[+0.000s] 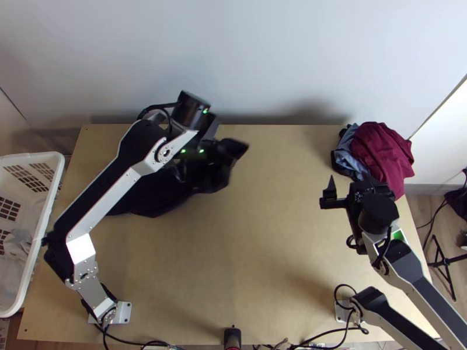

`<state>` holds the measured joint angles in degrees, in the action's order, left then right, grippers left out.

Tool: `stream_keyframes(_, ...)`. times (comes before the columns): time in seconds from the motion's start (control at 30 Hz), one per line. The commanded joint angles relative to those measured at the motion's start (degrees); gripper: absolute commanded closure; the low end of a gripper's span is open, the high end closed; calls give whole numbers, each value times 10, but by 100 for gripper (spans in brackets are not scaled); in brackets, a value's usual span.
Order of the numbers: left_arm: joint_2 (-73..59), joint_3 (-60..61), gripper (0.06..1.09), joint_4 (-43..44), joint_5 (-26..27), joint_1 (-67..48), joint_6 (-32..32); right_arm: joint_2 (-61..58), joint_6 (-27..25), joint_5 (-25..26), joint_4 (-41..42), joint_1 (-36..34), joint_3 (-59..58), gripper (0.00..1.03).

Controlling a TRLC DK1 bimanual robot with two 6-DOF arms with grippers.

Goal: Fold the t-shirt

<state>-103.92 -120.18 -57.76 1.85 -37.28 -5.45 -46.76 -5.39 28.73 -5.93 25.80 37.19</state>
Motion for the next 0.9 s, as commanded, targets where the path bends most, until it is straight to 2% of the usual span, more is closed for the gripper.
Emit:
stream_keyframes(0.0, -11, -96, 105, 62, -2, -57, -51, 22, -3, 1, 3, -12, -25, 5)
stream_keyframes(0.1, 11, -96, 105, 101, -2, -75, -66, 19, -5, 1, 10, -12, -26, 5)
stream_keyframes(0.3, 3, -76, 105, 106, -13, -99, -104, 9, -1, 0, 29, -15, -24, 5)
stream_keyframes(0.57, -110, -65, 105, 123, -14, -84, -129, 19, 2, 1, 29, -24, -28, 5)
stream_keyframes(0.67, -166, -65, 104, 150, -29, -75, -140, 28, 4, 0, 26, -28, -34, 7)
stream_keyframes(0.7, -187, -65, 99, 162, -45, -72, -142, 32, 4, 1, 25, -28, -36, 7)
stream_keyframes(0.73, -205, -66, 80, 163, -58, -72, -142, 35, 4, 1, 23, -29, -39, 7)
stream_keyframes(0.8, -235, -66, 22, 169, -101, -72, -141, 44, 6, 0, 19, -30, -41, 7)
stream_keyframes(0.83, -248, -66, 10, 172, -123, -72, -137, 48, 6, 1, 17, -30, -41, 7)
stream_keyframes(0.87, -258, -66, 10, 174, -141, -71, -134, 52, 6, 1, 12, -30, -42, 6)
